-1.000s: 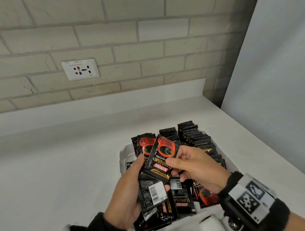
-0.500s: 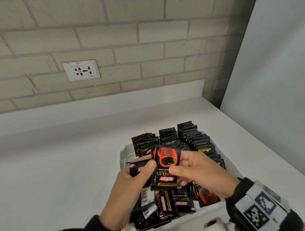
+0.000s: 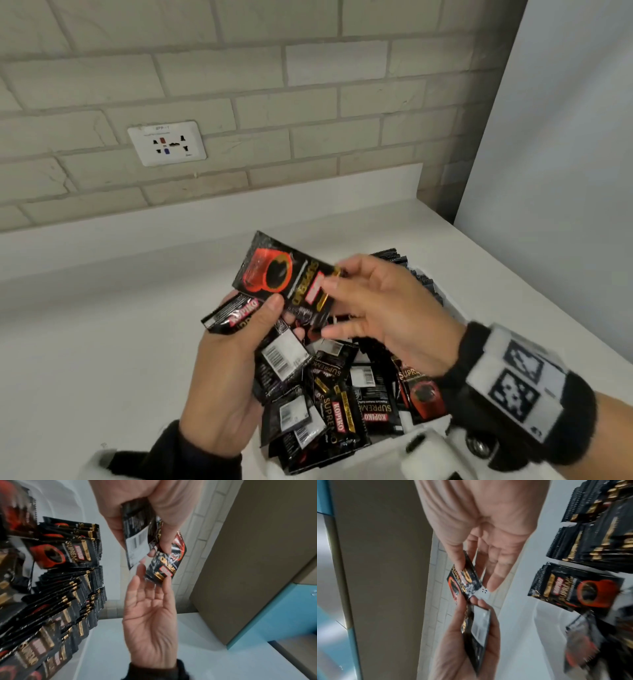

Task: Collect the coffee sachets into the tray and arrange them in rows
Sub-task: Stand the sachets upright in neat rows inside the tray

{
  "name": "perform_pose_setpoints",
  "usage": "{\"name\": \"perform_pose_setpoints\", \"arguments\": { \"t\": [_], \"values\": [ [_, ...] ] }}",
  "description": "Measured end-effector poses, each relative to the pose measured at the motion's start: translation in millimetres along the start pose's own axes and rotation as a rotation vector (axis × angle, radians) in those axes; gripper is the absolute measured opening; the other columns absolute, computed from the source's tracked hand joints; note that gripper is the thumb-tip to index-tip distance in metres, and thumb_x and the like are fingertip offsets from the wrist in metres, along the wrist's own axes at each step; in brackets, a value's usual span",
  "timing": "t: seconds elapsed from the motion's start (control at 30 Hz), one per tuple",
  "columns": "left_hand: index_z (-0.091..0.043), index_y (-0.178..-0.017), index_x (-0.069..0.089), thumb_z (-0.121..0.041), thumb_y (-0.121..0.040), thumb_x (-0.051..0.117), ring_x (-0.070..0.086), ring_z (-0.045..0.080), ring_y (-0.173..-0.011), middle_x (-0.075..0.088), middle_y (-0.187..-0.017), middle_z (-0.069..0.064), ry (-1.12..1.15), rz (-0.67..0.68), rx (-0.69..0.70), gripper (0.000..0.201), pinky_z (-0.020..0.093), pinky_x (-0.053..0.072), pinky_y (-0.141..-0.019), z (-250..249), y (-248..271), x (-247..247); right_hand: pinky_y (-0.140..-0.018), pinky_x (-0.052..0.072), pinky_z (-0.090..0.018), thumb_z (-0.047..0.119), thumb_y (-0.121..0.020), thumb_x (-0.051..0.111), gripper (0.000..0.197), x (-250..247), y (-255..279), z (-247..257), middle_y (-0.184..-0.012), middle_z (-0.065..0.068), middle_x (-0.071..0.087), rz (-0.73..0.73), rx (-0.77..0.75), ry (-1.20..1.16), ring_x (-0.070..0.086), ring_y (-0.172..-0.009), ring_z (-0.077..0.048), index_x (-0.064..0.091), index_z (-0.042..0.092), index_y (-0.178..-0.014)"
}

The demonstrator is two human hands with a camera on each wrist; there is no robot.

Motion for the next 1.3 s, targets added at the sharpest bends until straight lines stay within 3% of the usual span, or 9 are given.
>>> {"name": "perform_pose_setpoints", "arguments": {
  "t": [0.1, 0.17, 0.3, 0.47, 0.67, 0.83, 0.97, 1.2, 1.3],
  "values": [
    [-0.021, -0.08, 0.072, -0.012, -0.07, 0.063, 0.065, 0.012, -0.055, 0.068, -0.064, 0.002, 0.018, -0.075, 0.037, 0.016, 0.03, 0.057, -0.051, -9.2, -2.8, -11.0, -0.06, 0.058, -0.025, 0.01, -0.083, 0.06, 0.009, -9.9, -14.0, 30.6, -0.087, -0.005, 0.07, -0.078, -0.105, 0.053, 0.069, -0.071, -0.013, 0.057, 0.014, -0.089],
    [-0.022, -0.09, 0.067, -0.011, -0.076, 0.061, 0.066, 0.009, -0.055, 0.07, -0.065, -0.002, 0.044, -0.148, 0.065, 0.019, 0.028, 0.057, -0.053, -16.3, -4.8, -25.8, -0.056, 0.057, -0.023, 0.009, -0.084, 0.061, 0.009, -16.5, -24.3, 47.6, -0.079, 0.0, 0.069, -0.089, -0.18, 0.249, 0.066, -0.061, -0.005, 0.055, 0.016, -0.087],
    [-0.021, -0.097, 0.063, -0.01, -0.088, 0.055, 0.067, 0.007, -0.057, 0.071, -0.067, -0.007, 0.078, -0.229, 0.09, 0.017, 0.028, 0.057, -0.059, -25.8, -4.7, -50.1, -0.062, 0.049, -0.013, 0.021, -0.087, 0.062, 0.006, -7.1, -44.2, 43.1, -0.091, 0.003, 0.067, 0.083, -0.219, 1.017, 0.057, -0.064, 0.005, 0.056, 0.022, -0.088],
    [-0.02, -0.091, 0.064, -0.01, -0.079, 0.06, 0.067, 0.008, -0.056, 0.07, -0.065, -0.006, 0.058, -0.193, 0.055, 0.016, 0.028, 0.057, -0.055, -22.6, -2.7, -49.1, -0.07, 0.036, -0.024, 0.033, -0.093, 0.051, 0.023, 14.8, -63.7, -2.7, -0.108, 0.005, 0.061, 0.296, -0.183, 1.708, 0.048, -0.081, -0.011, 0.056, 0.023, -0.113],
    [-0.02, -0.093, 0.065, -0.016, -0.06, 0.062, 0.066, 0.01, -0.053, 0.07, -0.063, -0.003, 0.007, -0.121, 0.001, 0.033, 0.026, 0.057, -0.049, -18.1, -3.4, -40.1, -0.065, 0.036, -0.027, 0.02, -0.094, 0.051, 0.02, 45.0, -84.4, -29.4, -0.106, -0.006, 0.058, 0.401, -0.236, 1.875, 0.054, -0.082, -0.02, 0.056, 0.014, -0.112],
    [-0.017, -0.099, 0.063, -0.017, -0.085, 0.056, 0.066, 0.011, -0.054, 0.072, -0.07, -0.002, 0.066, -0.122, -0.044, 0.016, 0.03, 0.056, -0.052, -9.4, -7.0, -45.4, -0.057, 0.036, -0.026, 0.006, -0.093, 0.047, 0.02, 62.4, -89.2, -39.1, -0.098, -0.01, 0.057, 0.476, -0.304, 1.977, 0.06, -0.088, -0.026, 0.058, 0.009, -0.109],
    [-0.018, -0.081, 0.072, -0.031, -0.089, 0.052, 0.065, 0.013, -0.05, 0.072, -0.068, 0.001, 0.071, -0.132, -0.127, 0.025, 0.029, 0.056, -0.047, 0.4, -9.4, -46.7, -0.064, 0.036, -0.028, 0.016, -0.09, 0.056, 0.02, 59.6, -95.9, -35.7, -0.108, -0.007, 0.056, 0.463, -0.284, 1.912, 0.058, -0.091, -0.025, 0.06, 0.013, -0.11],
    [-0.013, -0.094, 0.063, -0.027, -0.096, 0.038, 0.065, 0.02, -0.053, 0.073, -0.079, 0.009, 0.211, -0.124, -0.205, 0.028, 0.035, 0.056, -0.05, 14.4, -15.8, -47.3, -0.048, 0.02, -0.024, 0.032, -0.081, 0.067, 0.034, 45.6, -100.7, -36.2, -0.108, 0.002, 0.05, 0.429, -0.274, 1.856, 0.051, -0.096, -0.018, 0.052, 0.021, -0.11],
    [-0.011, -0.069, 0.075, -0.028, -0.096, 0.035, 0.065, 0.02, -0.051, 0.071, -0.071, 0.011, 0.173, -0.109, -0.247, 0.051, 0.033, 0.055, -0.049, 22.2, -17.9, -44.3, -0.05, 0.022, -0.023, 0.036, -0.08, 0.067, 0.037, 40.0, -98.6, -30.0, -0.106, 0.006, 0.05, 0.398, -0.264, 1.801, 0.046, -0.088, -0.014, 0.05, 0.023, -0.11]
  ]
}}
Point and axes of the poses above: each hand's wrist, its own y-axis away from the middle knuckle, its own x-axis out of the palm, z = x × y, the point moved 10 cm from there along -y, towards the middle knuckle
